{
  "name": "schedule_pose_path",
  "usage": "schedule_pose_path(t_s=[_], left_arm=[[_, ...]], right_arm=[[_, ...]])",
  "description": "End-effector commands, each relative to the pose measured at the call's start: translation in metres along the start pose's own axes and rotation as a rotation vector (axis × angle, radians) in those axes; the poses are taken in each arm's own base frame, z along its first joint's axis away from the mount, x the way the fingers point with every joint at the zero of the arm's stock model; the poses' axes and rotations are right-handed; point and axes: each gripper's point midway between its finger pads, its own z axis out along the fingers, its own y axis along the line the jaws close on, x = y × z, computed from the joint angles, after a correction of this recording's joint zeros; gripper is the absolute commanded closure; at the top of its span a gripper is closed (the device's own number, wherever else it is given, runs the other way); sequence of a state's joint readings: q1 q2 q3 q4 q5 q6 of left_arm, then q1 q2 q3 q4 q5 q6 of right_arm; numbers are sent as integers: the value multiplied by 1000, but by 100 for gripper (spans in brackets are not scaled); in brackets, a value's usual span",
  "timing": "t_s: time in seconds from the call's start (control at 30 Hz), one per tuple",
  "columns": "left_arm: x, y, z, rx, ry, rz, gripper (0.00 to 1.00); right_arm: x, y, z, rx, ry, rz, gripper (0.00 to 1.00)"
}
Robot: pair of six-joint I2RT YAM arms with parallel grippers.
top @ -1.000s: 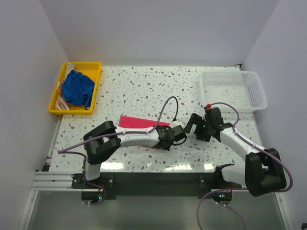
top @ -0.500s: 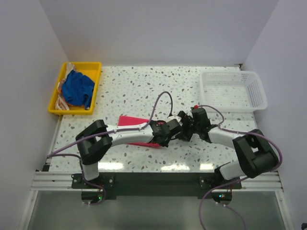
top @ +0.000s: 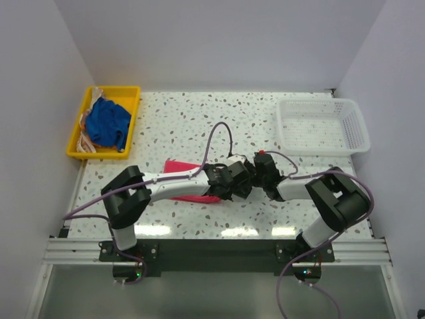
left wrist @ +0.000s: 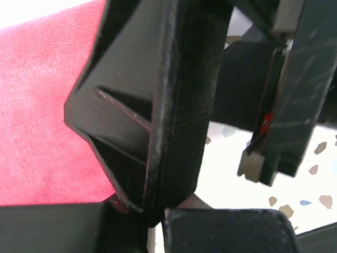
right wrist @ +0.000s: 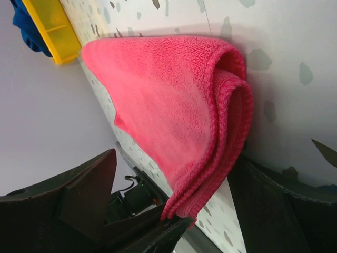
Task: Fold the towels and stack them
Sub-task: Neatly place the folded towel into the bin
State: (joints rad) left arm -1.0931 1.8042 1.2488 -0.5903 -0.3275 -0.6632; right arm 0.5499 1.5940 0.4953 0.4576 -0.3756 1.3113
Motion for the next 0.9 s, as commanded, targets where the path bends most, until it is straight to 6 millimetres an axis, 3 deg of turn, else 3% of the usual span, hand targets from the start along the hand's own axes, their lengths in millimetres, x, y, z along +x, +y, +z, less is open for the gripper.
schedule_pose_path(t_s=[0.0,0.17,0.33,0.43,0.47,0.5,0.53,0.57,0.6,0.67,0.7,0.73,0.8,0.83,0.87], left_arm=[[-31,-13,-8,43,-94,-80,100],[-29,-17,-3,49,-79,-84,100],[-28,-22,-6,80,-73,-93,99],[-26,-23,-8,94,-70,-102,87],[-26,-23,-10,98,-70,-106,74],[-27,-24,-12,104,-72,-107,66],[-28,-25,-14,112,-75,-111,60],[-33,-25,-20,122,-90,-116,44],[-36,-25,-23,129,-100,-120,36],[-45,-23,-33,150,-123,-134,17],[-48,-21,-37,155,-133,-139,12],[-50,-17,-40,155,-139,-143,8],[-63,-5,-52,162,-175,-164,2],[-64,1,-55,160,-180,-168,0],[-74,15,-63,158,-210,-184,0]], right_arm=[[33,-63,6,200,67,38,14],[31,-64,8,203,57,28,31],[23,-63,6,238,27,-40,63],[20,-61,3,257,21,-74,82],[18,-60,2,261,20,-101,88],[17,-65,0,291,17,-112,98],[13,-57,0,285,7,-132,100],[7,-56,-1,304,0,-169,100],[9,-61,-5,325,11,-187,100],[-4,-51,-5,323,-8,-256,100],[-6,-55,-9,354,-1,-269,100],[-19,-46,-9,355,-24,-289,100],[-29,-53,-17,420,-4,-370,100],[-46,-40,-18,419,-33,-397,100],[-56,-40,-23,446,-34,-465,100]])
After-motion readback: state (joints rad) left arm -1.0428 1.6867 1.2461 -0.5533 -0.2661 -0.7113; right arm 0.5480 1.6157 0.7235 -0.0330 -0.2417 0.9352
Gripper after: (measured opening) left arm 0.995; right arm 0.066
